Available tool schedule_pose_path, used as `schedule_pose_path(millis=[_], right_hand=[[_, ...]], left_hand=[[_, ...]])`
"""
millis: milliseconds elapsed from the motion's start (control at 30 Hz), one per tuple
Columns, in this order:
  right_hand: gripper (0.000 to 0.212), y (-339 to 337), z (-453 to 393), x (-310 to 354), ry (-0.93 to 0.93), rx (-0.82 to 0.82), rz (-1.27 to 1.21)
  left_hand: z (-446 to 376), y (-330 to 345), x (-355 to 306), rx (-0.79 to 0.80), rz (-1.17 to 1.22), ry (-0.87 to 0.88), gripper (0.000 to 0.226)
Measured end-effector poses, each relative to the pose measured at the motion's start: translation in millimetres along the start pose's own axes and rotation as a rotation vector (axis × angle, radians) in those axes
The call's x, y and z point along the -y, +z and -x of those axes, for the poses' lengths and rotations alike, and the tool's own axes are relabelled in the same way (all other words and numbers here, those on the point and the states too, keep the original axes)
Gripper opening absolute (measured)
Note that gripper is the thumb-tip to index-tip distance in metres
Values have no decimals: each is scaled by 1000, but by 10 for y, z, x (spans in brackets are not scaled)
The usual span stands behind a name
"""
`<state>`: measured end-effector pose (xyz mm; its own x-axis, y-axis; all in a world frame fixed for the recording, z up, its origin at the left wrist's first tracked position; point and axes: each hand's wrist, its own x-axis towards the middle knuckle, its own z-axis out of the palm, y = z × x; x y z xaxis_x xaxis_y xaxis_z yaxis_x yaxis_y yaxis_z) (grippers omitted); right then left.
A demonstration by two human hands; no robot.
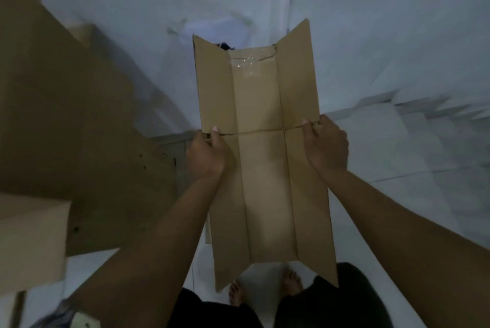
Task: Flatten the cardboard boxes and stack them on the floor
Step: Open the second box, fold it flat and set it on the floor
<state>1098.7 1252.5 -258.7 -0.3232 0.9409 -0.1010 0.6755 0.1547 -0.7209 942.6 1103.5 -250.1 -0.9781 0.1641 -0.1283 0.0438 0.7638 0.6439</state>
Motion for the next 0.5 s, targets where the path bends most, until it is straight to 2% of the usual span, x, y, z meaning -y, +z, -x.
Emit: schedule_pose_path(millis=[267,500], right_hand=[[31,1815,-344,-1242,-18,102,-13],[30,3107,-542,-2057,-71,144,69]], left_hand=[[-773,1477,1500,-17,11,-40,50],[-1226,2410,2633,-12,5,-25,47]])
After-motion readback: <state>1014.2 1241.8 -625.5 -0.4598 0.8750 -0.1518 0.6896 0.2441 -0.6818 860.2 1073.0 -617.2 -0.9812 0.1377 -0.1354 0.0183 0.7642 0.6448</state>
